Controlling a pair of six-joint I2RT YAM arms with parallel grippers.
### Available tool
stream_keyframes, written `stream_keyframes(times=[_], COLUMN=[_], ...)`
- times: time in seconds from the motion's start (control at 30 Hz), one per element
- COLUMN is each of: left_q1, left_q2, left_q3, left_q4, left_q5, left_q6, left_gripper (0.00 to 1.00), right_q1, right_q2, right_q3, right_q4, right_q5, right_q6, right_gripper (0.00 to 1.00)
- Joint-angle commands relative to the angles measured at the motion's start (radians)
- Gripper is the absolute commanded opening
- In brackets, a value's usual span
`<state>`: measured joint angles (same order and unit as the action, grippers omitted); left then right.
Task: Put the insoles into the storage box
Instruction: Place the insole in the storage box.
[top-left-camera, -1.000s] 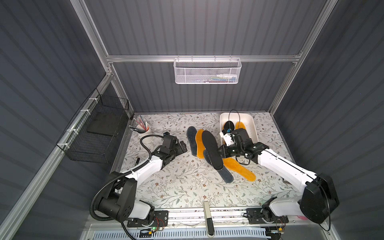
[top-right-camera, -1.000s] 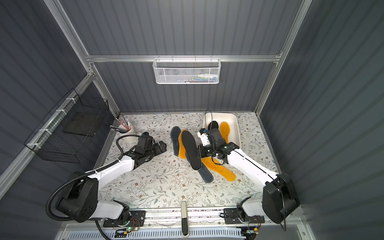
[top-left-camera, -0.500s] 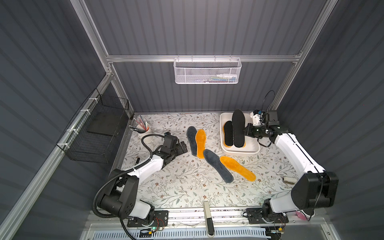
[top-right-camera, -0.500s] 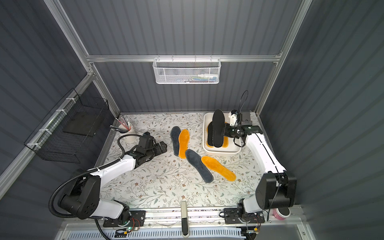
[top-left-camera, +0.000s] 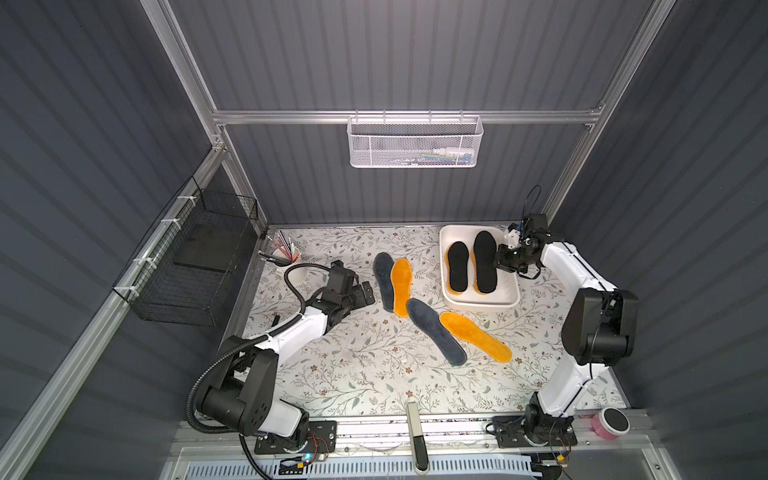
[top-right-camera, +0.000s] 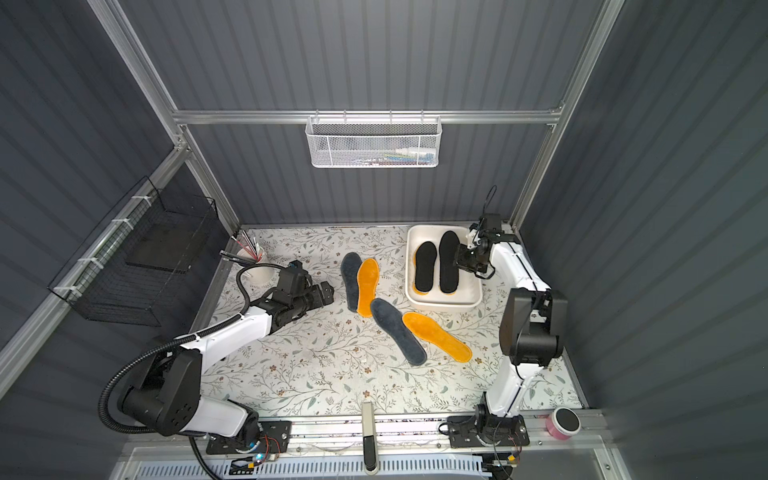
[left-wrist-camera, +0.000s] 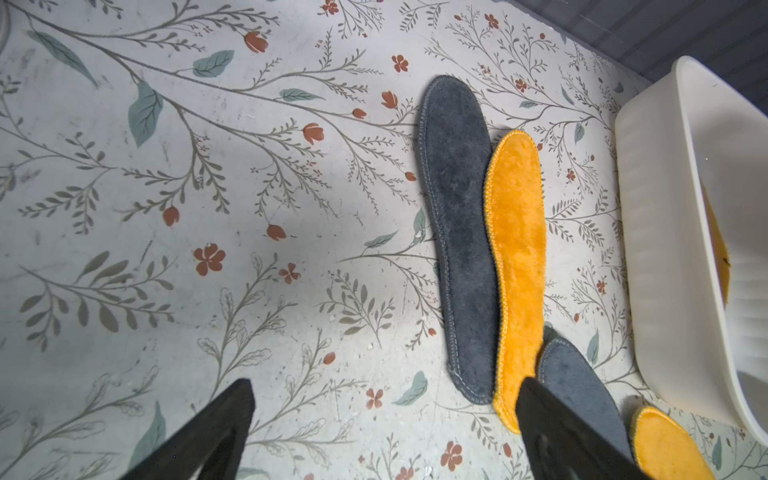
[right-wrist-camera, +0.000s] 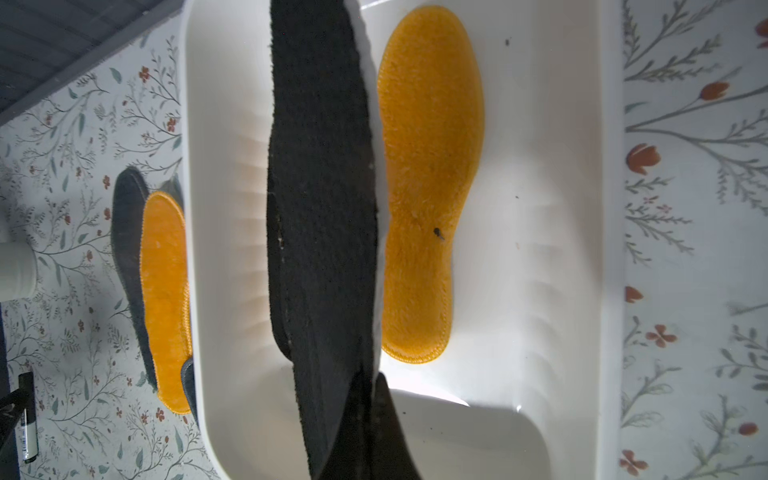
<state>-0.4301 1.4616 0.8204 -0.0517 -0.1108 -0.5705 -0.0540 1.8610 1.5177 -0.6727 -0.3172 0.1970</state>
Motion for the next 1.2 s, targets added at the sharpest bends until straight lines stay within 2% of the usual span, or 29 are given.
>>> stream_keyframes(times=[0.0, 0.3, 0.57, 1.17], left_q1=[0.007, 0.011, 0.014, 0.024], left_q2=[0.008, -0.012, 0.015, 0.014], left_q3=[0.037, 0.034, 0.055, 0.047], left_q4=[-0.052, -0.081, -0.095, -0.094], left_q5=[-0.031, -0.068, -0.073, -0.078], left_q6=[0.044, 0.054, 0.058, 0.064], left_gripper=[1.0, 1.0, 1.0, 1.0], right_q1=[-0.012, -0.01, -0.009, -0.009], right_q2=[0.057, 0.192, 0.245, 0.321], right_q3=[0.061, 0.165, 0.202, 0.242], right_q4=[-0.022, -0.036, -0.056, -0.063], right_q5=[0.017, 0.033, 0.059, 0.028], right_q6=[-0.015, -0.01, -0.018, -0.016], right_gripper=[0.0, 0.0, 0.0, 0.0])
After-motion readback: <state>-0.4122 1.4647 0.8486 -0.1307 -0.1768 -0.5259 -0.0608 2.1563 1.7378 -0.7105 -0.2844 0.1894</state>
